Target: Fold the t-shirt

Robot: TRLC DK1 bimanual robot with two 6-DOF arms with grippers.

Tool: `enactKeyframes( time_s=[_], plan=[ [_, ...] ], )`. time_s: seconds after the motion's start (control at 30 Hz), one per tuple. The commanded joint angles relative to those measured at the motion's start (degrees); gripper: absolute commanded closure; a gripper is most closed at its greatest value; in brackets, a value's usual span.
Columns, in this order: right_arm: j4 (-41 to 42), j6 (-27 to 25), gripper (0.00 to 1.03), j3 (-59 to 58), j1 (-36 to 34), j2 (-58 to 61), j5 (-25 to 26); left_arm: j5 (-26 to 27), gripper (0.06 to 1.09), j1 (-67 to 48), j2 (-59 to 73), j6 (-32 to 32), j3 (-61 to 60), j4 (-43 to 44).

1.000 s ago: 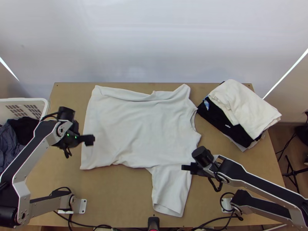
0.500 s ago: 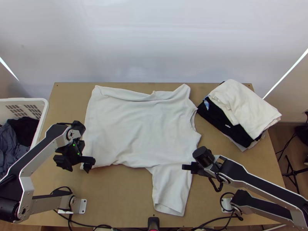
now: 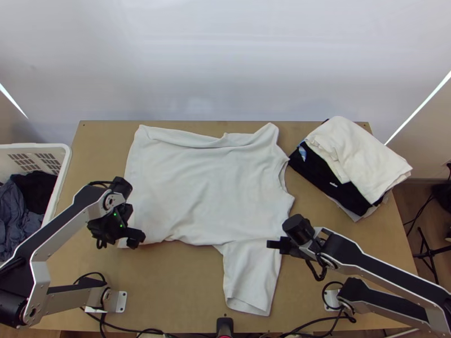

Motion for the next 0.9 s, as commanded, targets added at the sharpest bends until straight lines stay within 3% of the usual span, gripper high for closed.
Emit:
enactKeyframes(
  time_s=[0.0, 0.07, 0.1, 0.2, 0.37, 0.5, 0.57, 0.73, 0.87],
  plan=[
    [0.02, 0.0, 1.0, -0.02, -0.06, -0.89, 0.06, 0.07, 0.5, 0.37, 1.53, 1.57, -3.03, 6.82],
    [0.11, -0.09, 1.0, 0.07, -0.06, -0.98, 0.06, 0.07, 0.91, 1.25, 2.32, 1.57, -4.61, 10.86],
    [0.11, -0.17, 1.0, 0.15, -0.06, -0.98, 0.06, 0.07, 1.06, 1.43, 2.23, 1.57, -5.14, 12.88],
    [-0.07, -0.35, 1.0, 0.33, -0.41, -1.77, 0.15, 0.07, 1.05, 3.71, 1.35, 2.63, -4.96, 12.27],
    [-3.32, -1.05, 1.0, 2.88, -4.54, -6.87, 0.06, 0.51, 1.05, 10.04, -1.46, 3.86, 5.24, 2.77],
    [-4.46, -3.78, 1.0, 6.22, -7.26, -11.79, -2.66, 4.73, 1.05, 14.61, -2.95, 2.28, 14.73, -2.06],
    [-4.46, -6.06, 1.0, 8.33, -8.58, -11.7, -6.18, 7.63, 1.05, 15.84, -3.48, -0.01, 17.45, -2.5],
    [0.55, -10.9, 1.0, 13.6, -10.78, -13.72, -5.91, 11.06, 1.05, 16.1, -2.16, -5.2, 21.85, -1.53],
    [5.73, -20.83, 1.0, 19.58, -11.84, -12.84, -4.42, 11.85, 1.05, 16.02, 1.0, -9.24, 28.0, -0.13]
  ],
)
